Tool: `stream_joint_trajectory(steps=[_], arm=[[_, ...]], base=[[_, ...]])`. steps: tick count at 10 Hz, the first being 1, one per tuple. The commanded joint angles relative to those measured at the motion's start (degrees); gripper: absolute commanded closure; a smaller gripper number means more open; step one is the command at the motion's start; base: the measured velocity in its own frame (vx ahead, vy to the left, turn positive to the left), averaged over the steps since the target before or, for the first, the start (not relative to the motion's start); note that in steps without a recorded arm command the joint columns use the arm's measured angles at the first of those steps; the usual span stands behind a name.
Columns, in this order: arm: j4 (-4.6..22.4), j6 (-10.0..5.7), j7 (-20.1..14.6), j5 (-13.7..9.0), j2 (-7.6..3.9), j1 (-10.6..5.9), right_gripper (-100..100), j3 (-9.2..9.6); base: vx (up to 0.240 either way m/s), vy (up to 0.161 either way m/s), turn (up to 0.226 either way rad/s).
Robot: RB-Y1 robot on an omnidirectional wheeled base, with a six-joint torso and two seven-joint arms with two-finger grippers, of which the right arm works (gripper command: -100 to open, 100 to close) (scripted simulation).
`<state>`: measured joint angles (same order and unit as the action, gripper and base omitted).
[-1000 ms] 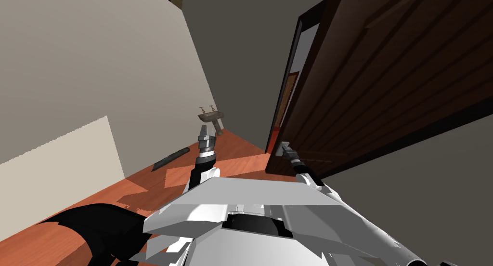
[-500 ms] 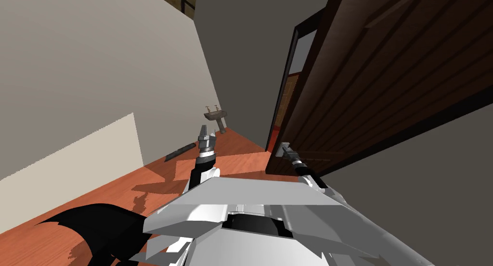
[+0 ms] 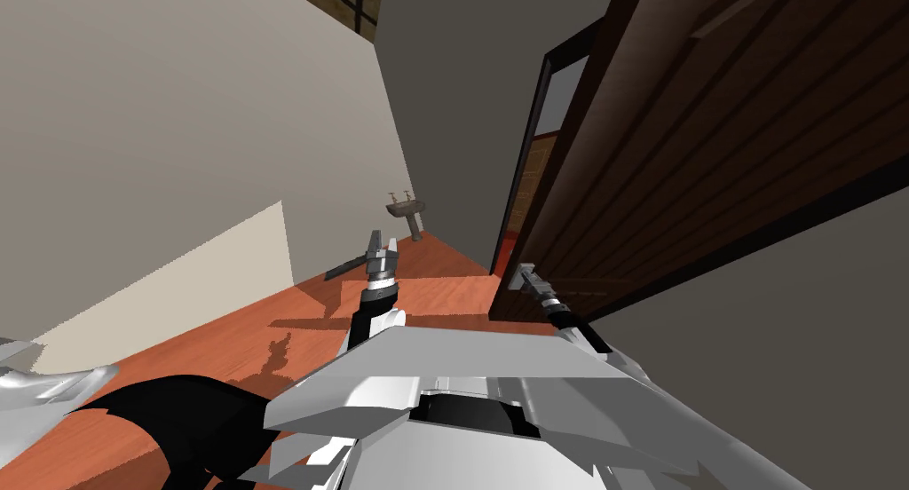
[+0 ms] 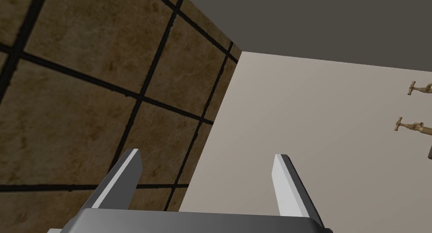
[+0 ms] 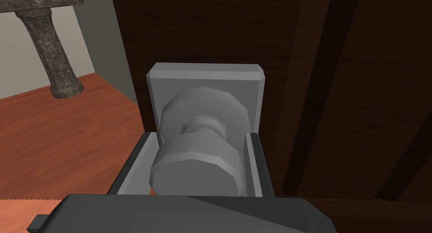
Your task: Pull the door open
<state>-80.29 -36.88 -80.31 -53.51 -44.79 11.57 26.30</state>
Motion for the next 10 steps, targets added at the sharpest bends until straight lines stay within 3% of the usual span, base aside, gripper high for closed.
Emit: stream_joint_trajectory(steps=[1,4,5,10], arm=[[0.09,-1.10,-1.45,0.54,-1.07,0.39,100,1.21],[-0.30,-2.47,-3.01,1.15,-2.61,1.05,100,2.49],[-0.22,-2.14,-2.62,1.07,-2.28,0.88,100,2.26],[0.55,-10.75,-7.89,4.91,-7.81,5.60,100,6.91]], base=[[-0.234,-0.108,0.134],[-0.198,-0.083,0.114],[-0.098,-0.028,0.027],[-0.026,-0.012,-0.017]])
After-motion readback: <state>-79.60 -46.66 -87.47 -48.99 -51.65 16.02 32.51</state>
